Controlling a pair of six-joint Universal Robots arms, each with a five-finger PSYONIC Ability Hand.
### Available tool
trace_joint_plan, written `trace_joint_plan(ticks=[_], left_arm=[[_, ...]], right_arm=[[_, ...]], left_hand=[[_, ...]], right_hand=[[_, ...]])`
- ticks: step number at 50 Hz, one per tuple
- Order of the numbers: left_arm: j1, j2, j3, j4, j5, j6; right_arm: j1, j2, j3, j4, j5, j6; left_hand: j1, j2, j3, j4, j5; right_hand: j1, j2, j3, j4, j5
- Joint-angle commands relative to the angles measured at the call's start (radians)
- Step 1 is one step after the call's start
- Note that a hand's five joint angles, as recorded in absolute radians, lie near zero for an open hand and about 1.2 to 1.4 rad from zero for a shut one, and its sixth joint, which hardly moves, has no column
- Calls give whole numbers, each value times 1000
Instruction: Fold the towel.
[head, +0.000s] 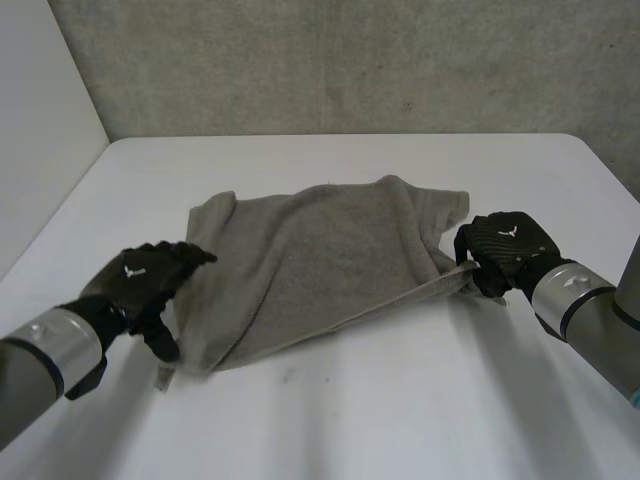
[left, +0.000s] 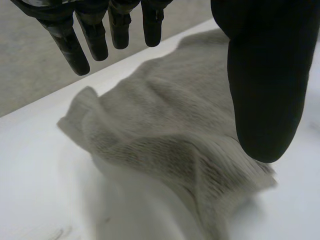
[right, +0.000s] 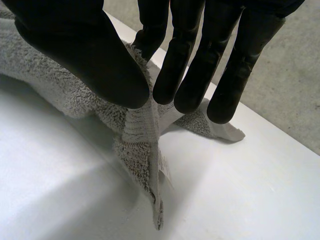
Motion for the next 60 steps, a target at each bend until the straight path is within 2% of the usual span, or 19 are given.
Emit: trace_joint_plan(ticks=[1, 11, 19, 29, 43, 60], left_arm=[[14, 25, -118, 51, 36, 158], [-1, 28, -158, 129, 25, 169], [-12, 6, -173, 225, -41, 171], [-37, -124, -173, 386, -51, 162], [-135, -109, -184, 379, -54, 151], [-132, -192, -166, 400, -67, 158]], right_arm=[[0, -7, 4, -10, 0, 32], [-24, -50, -2, -16, 0, 118], [-33, -50, -1, -13, -2, 117], [-33, -53, 1, -16, -2, 117], [-35, -51, 1, -17, 0, 111], [-33, -48, 2, -17, -5, 109]], left_hand=[[12, 19, 18, 16, -15], [23, 31, 30, 28, -3], [56, 63, 62, 61, 30], [111, 119, 118, 116, 85], [85, 92, 92, 90, 59], [85, 92, 92, 90, 59]], right_hand=[[3, 180, 181, 179, 185], [3, 180, 181, 179, 185], [3, 180, 181, 179, 185], [3, 180, 181, 179, 185], [3, 180, 181, 179, 185], [3, 180, 181, 179, 185]])
